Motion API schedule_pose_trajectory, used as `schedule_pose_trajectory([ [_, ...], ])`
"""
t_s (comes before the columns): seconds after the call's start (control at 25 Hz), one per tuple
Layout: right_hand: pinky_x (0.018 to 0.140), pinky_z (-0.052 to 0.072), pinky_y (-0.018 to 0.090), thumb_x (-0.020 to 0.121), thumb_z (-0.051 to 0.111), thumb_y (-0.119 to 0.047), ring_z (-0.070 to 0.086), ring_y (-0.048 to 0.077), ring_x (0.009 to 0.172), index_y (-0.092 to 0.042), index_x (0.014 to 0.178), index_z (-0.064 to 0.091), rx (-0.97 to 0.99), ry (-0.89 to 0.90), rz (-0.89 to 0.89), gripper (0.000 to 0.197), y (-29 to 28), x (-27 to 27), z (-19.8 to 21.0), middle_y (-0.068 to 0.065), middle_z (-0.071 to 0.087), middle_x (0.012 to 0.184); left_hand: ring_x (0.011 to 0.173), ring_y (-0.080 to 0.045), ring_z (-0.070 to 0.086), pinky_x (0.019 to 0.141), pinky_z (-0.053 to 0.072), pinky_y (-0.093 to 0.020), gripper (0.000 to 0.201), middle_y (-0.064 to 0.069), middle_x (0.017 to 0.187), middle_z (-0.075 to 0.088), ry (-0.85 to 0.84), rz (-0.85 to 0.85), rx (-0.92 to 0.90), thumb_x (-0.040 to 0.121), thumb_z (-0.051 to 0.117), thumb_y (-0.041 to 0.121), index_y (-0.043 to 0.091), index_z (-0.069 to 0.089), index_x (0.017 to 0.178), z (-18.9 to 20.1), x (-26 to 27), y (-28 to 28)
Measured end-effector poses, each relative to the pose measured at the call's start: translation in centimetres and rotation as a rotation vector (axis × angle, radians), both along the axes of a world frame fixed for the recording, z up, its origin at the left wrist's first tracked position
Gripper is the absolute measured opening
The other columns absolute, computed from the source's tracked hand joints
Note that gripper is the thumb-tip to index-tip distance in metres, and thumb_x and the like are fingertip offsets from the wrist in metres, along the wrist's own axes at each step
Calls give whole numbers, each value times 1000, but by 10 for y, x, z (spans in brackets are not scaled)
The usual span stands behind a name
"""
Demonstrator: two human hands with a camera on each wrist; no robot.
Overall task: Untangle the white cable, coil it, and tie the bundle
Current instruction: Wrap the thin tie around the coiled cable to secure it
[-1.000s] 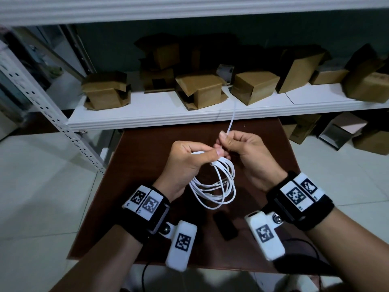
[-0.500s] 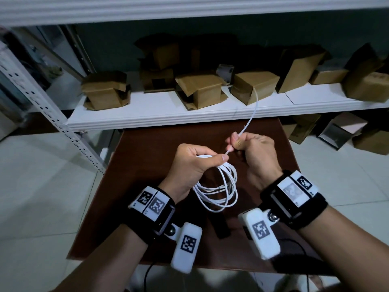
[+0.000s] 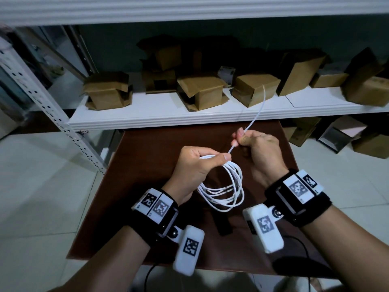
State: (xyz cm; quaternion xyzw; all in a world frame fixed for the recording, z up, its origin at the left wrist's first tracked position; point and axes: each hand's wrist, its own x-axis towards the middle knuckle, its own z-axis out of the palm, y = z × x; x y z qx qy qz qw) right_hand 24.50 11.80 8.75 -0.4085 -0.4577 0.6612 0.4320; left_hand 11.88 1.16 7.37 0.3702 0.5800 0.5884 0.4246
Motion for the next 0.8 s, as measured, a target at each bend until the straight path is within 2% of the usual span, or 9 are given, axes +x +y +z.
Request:
schedule_pose_trajectory([
  [0.12, 70, 49, 23, 98, 65, -32, 62, 9, 66, 0, 99, 70, -2, 6, 208, 33, 2, -4, -3, 9, 72, 84, 43, -7, 16, 41, 13, -19, 19, 7, 52, 23, -128, 2, 6, 94, 76, 22, 5, 82, 89, -1, -6, -1],
  [0.16, 79, 52, 29, 95, 64, -44, 66, 15, 77, -1, 104, 71, -25, -12, 322, 45, 0, -5, -4, 11, 74, 91, 43, -6, 15, 41, 12, -20, 19, 7, 52, 22, -188, 12, 25, 94, 75, 25, 9, 81, 86, -1, -9, 0],
  [0.24, 83, 53, 33, 91, 63, -58, 66, 22, 89, -2, 114, 71, -83, -60, 554, 61, -8, -7, -7, 13, 73, 100, 40, -3, 17, 40, 12, -20, 19, 10, 51, 23, -270, 42, 57, 93, 73, 28, 13, 79, 83, 3, -15, 1],
  [0.28, 83, 53, 33, 91, 66, -55, 65, 24, 89, -2, 117, 71, -101, -74, 622, 60, -12, -7, -8, 15, 71, 101, 40, -3, 17, 40, 13, -19, 20, 10, 50, 23, -278, 62, 61, 95, 71, 27, 10, 78, 88, 4, -19, 1],
  [0.36, 78, 57, 31, 87, 75, -39, 65, 25, 81, -5, 106, 75, -125, -89, 633, 39, -19, -9, -7, 16, 70, 89, 42, -4, 17, 41, 13, -20, 29, 9, 52, 22, -266, 94, 55, 98, 69, 27, 0, 77, 103, 3, -26, 1],
  [0.48, 55, 50, 25, 91, 74, -28, 55, 19, 58, -14, 86, 73, -147, -30, 554, 14, -27, -12, -5, 5, 47, 61, 42, -3, 17, 40, 14, -19, 39, 9, 54, 21, -313, 101, 42, 98, 69, 26, -9, 71, 116, -1, -32, 3],
  [0.64, 48, 19, 26, 98, 67, -27, 23, 9, 41, -20, 64, 52, -169, 88, 475, 38, -25, -16, -8, -5, 22, 54, 41, -1, 19, 37, 19, -15, 19, 10, 55, 22, -395, 83, 25, 101, 65, 17, 4, 73, 111, 0, -31, 2],
  [0.72, 46, 13, 26, 98, 67, -26, 16, 8, 40, -21, 63, 43, -186, 146, 469, 42, -25, -17, -10, -7, 20, 51, 40, -1, 21, 37, 22, -16, 14, 10, 54, 24, -445, 61, 21, 101, 64, 17, 8, 73, 105, 0, -30, 2],
  [0.8, 43, 12, 25, 98, 66, -25, 14, 8, 38, -21, 64, 36, -198, 188, 468, 45, -26, -17, -11, -7, 18, 49, 37, -1, 23, 37, 24, -16, 19, 11, 50, 26, -543, 32, 28, 102, 61, 22, 14, 70, 88, 0, -29, 3],
])
